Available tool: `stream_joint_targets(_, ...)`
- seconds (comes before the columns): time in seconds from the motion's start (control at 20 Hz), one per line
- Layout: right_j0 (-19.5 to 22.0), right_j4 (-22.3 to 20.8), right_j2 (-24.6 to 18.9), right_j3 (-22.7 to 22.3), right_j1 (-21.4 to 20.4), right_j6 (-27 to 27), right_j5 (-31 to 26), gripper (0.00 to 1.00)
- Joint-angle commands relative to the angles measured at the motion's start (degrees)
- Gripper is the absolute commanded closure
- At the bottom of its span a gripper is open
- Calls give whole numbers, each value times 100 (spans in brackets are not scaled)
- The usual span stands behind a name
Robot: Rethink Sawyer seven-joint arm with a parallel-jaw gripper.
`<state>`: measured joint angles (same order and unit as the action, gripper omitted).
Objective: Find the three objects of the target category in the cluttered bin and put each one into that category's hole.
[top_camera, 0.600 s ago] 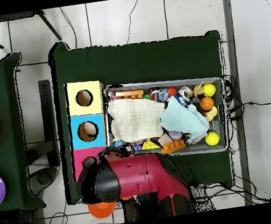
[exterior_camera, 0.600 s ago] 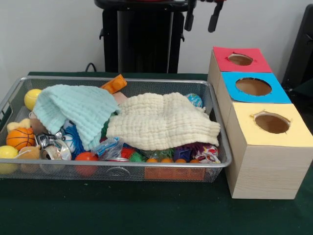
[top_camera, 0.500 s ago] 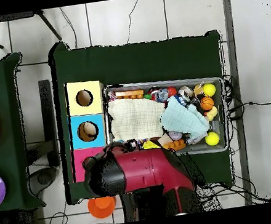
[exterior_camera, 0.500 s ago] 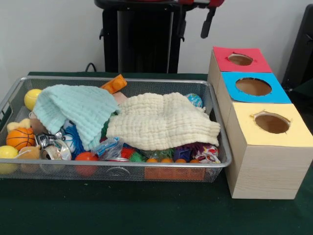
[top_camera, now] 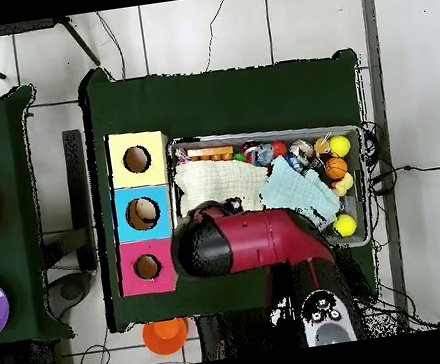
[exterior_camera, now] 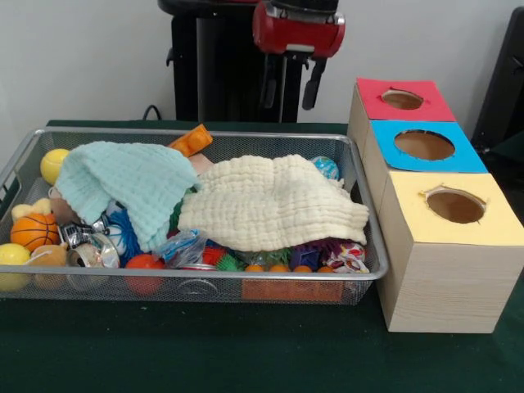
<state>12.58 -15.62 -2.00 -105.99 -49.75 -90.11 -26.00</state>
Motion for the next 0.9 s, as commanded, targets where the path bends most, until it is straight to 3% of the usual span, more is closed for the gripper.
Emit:
stream_joint_targets(0.05,454,-443,-964,575,703,455,406,0)
stream_joint_targets(0.4,723,-360,-1391,965,927,445,193,0)
stream_joint_targets(0.75,802,-472,-1494,1480,1522,427,79,0)
stream_joint_targets(0.9,869,-562,-1551,1379,1647,412,295,0)
